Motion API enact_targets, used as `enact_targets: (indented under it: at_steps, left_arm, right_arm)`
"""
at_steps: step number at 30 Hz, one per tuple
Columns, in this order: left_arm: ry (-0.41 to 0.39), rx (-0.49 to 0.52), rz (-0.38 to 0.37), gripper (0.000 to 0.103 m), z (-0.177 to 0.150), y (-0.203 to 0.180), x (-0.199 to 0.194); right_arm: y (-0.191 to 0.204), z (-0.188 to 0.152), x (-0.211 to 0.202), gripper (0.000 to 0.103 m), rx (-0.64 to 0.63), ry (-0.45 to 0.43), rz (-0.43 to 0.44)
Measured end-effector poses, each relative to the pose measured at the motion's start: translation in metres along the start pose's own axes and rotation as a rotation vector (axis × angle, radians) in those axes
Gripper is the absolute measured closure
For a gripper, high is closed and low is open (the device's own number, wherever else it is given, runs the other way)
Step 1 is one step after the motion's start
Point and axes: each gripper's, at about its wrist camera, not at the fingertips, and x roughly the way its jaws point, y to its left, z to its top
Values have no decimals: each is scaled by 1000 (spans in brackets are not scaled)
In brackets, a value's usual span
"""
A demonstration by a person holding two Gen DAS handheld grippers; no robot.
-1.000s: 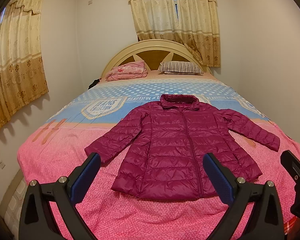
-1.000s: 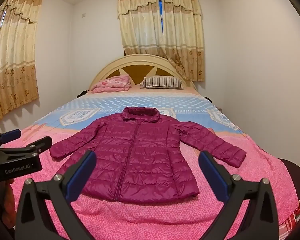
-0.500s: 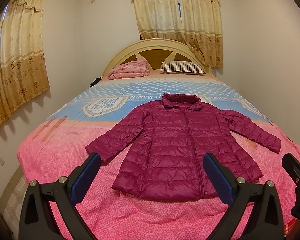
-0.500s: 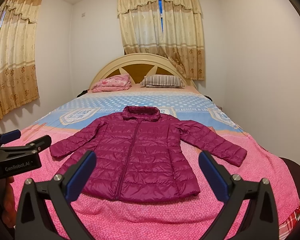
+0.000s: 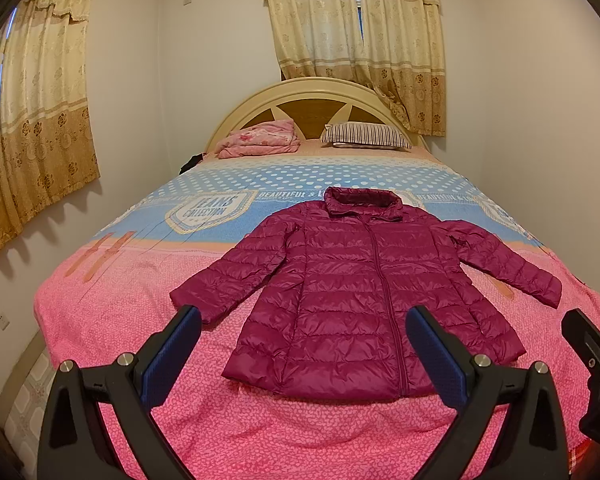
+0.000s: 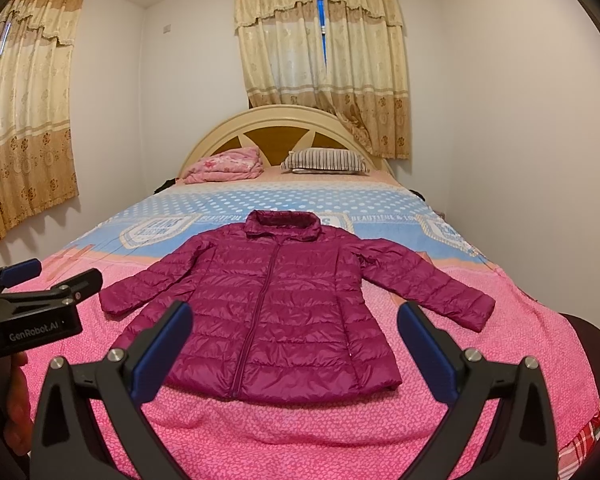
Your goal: Fold large clothes
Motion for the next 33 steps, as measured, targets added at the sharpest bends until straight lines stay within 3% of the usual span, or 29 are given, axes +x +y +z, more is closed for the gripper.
enact_targets:
  at_steps: [33]
  left_arm:
    - [0,-5,0,1,-1,1,0]
  right_arm:
    - [4,-6,4,0,0,12,7]
